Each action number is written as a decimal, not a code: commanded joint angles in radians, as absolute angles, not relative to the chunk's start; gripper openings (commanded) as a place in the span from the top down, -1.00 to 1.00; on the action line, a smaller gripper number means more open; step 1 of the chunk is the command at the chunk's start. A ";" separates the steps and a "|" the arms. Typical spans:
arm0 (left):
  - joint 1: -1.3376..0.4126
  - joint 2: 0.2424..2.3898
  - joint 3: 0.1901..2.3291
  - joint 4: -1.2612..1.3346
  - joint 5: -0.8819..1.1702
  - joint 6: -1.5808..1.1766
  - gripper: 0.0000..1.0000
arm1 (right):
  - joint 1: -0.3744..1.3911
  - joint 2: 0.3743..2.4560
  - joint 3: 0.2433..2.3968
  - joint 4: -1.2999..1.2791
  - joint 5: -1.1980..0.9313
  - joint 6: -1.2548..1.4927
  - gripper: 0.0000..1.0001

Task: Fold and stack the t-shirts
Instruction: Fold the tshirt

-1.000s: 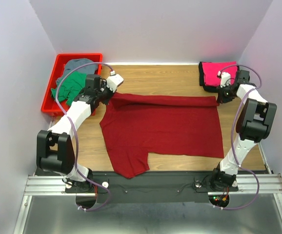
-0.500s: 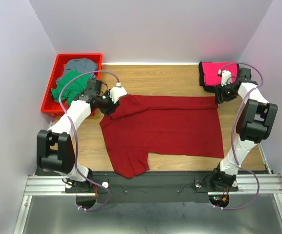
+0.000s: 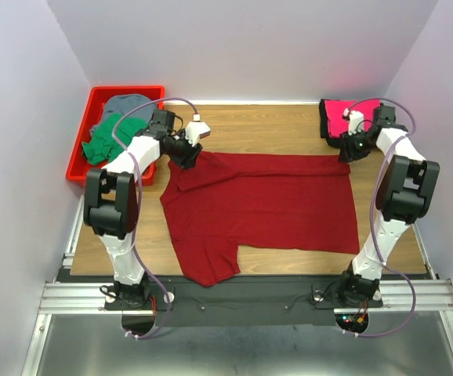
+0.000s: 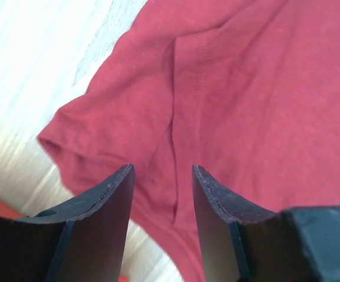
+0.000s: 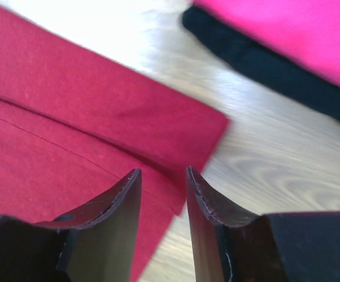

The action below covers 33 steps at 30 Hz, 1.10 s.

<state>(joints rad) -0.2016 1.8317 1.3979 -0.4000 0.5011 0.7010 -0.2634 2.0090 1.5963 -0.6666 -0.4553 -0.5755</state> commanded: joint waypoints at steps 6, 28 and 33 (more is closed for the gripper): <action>-0.213 1.896 1.508 -0.387 0.506 0.649 -0.11 | -0.242 2.046 1.573 -0.695 -0.427 -0.595 0.21; -0.288 2.011 1.591 -0.388 0.414 0.635 -0.12 | -0.241 1.974 1.459 -0.762 -0.299 -0.776 0.31; -0.288 2.051 1.647 -0.411 0.469 0.643 -0.14 | -0.241 1.979 1.457 -0.772 -0.298 -0.772 0.41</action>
